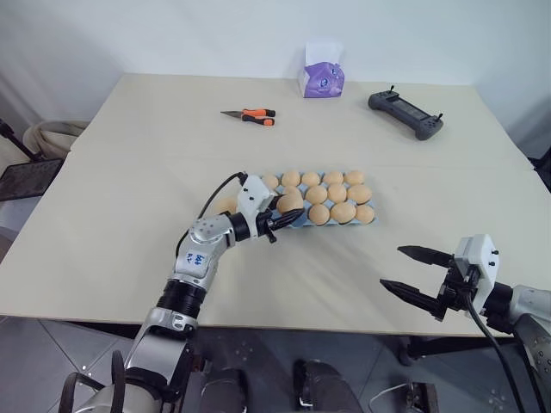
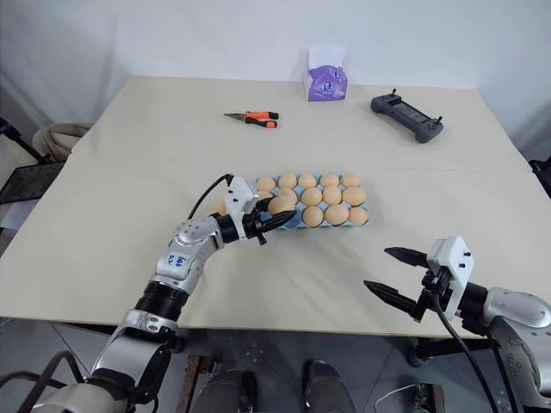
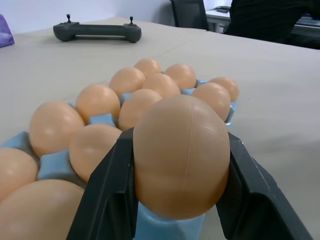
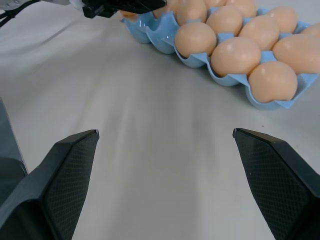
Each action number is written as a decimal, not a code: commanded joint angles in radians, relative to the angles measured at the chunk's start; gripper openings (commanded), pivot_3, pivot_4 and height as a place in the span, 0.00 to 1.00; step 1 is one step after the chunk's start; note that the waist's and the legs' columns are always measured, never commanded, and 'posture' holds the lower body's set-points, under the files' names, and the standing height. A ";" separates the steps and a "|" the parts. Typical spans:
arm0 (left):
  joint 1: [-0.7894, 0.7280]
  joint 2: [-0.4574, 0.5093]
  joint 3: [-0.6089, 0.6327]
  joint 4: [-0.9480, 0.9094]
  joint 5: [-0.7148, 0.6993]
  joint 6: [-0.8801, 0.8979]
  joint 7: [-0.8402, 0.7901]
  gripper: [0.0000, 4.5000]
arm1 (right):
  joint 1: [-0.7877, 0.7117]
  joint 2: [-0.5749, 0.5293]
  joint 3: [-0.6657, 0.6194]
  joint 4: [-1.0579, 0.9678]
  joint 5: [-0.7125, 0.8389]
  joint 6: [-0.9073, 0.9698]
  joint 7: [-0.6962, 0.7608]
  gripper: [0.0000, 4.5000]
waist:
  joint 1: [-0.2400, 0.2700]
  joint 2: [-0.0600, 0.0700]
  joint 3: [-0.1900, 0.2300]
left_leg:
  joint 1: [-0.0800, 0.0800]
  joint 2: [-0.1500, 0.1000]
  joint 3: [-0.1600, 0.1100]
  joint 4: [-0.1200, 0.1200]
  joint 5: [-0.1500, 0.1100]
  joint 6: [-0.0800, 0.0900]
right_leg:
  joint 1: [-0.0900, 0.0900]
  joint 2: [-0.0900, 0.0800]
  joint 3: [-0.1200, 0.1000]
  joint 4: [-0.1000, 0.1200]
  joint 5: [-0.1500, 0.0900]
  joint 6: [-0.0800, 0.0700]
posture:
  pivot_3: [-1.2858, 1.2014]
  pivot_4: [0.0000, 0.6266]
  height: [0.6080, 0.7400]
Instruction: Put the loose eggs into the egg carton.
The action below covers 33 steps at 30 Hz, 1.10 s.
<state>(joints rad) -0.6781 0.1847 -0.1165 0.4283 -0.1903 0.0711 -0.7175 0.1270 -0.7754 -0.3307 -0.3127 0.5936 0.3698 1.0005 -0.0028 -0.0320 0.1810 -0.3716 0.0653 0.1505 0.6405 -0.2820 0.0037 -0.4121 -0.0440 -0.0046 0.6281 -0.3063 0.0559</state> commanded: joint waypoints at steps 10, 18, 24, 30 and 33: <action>-0.030 -0.020 0.021 -0.002 -0.017 -0.002 -0.044 1.00 | 0.001 0.005 -0.034 -0.028 0.015 -0.018 -0.015 1.00 | -0.001 0.000 0.000 | -0.001 0.001 0.000 0.004 -0.001 0.001 | 0.000 0.000 0.000 0.001 0.000 0.000 | 0.52 0.24 1.00; 0.076 0.063 0.058 -0.212 -0.075 0.056 -0.105 1.00 | -0.008 0.003 -0.033 -0.021 0.020 -0.018 -0.005 1.00 | -0.005 0.000 0.000 | -0.001 0.001 0.000 0.005 -0.002 0.001 | 0.000 0.000 0.000 0.001 0.001 0.001 | 0.52 0.24 1.00; 0.292 0.253 0.152 -0.444 -0.207 0.132 -0.244 1.00 | -0.020 -0.003 -0.027 -0.002 0.020 -0.020 0.010 1.00 | -0.016 0.001 0.000 | 0.000 0.003 0.000 0.004 -0.002 -0.001 | 0.000 0.001 0.000 0.002 0.000 -0.001 | 0.52 0.24 1.00; 0.498 0.432 0.332 -0.492 -0.292 0.123 -0.326 1.00 | -0.056 -0.013 -0.013 0.025 0.016 -0.015 0.034 1.00 | -0.027 0.001 0.001 | 0.001 0.003 0.000 0.004 -0.004 -0.003 | 0.001 -0.002 0.000 0.003 -0.001 -0.002 | 0.52 0.24 1.00; 0.548 0.469 0.419 -0.463 -0.307 0.103 -0.313 1.00 | -0.064 -0.016 -0.009 0.035 0.013 -0.016 0.046 1.00 | -0.025 0.001 0.001 | 0.001 0.003 0.000 0.004 -0.005 -0.004 | 0.001 -0.002 -0.001 0.003 -0.001 -0.003 | 0.52 0.24 1.00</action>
<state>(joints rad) -0.1355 0.6427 0.2521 -0.0238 -0.4684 0.1994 -1.0352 0.0730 -0.7782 -0.3239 -0.2674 0.5985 0.3680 1.0361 -0.0277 -0.0307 0.1817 -0.3709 0.0677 0.1497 0.6446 -0.2871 -0.0003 -0.4113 -0.0467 -0.0059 0.6308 -0.3077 0.0525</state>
